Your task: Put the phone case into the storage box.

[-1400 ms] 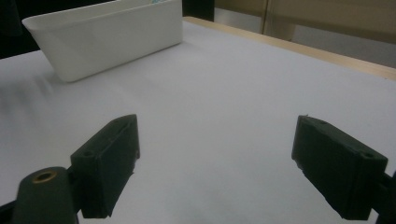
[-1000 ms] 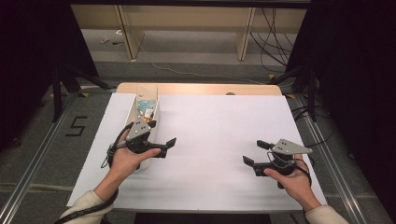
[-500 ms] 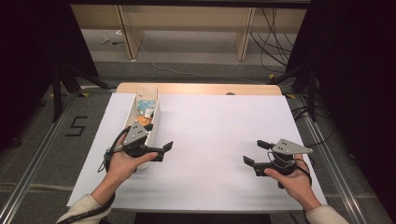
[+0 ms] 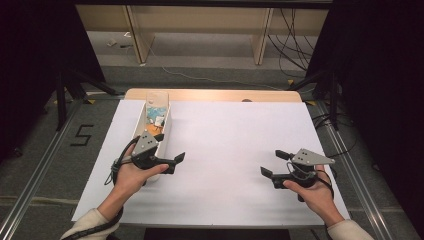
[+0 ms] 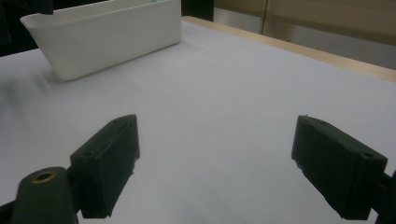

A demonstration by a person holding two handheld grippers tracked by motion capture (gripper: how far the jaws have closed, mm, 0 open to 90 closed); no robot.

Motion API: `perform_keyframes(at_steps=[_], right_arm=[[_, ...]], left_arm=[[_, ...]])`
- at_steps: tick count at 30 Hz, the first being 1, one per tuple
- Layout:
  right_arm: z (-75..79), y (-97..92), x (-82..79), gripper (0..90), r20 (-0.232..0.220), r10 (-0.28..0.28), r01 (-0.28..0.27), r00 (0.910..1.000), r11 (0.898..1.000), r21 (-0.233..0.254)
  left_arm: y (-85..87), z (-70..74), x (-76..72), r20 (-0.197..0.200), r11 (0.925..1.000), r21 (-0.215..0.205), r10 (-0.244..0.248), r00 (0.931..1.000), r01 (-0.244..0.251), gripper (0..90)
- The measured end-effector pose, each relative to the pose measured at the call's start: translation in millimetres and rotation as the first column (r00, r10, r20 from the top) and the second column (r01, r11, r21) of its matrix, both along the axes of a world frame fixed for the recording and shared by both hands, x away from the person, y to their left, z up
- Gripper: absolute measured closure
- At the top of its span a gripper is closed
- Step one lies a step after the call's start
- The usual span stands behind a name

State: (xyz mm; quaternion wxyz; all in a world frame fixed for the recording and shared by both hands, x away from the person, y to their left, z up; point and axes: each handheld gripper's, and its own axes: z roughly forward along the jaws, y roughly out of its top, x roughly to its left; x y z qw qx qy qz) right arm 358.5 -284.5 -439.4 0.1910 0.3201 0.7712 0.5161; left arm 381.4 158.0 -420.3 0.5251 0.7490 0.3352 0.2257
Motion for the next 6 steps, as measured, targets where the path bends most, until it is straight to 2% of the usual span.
perform_keyframes(at_steps=[6], right_arm=[[-0.1,-1.2,0.2,15.9,-0.003,-0.002,0.002,1.0,1.0,-0.002]], left_arm=[[0.7,0.2,0.4,0.002,1.0,-0.003,0.008,1.0,-0.008,3.8]])
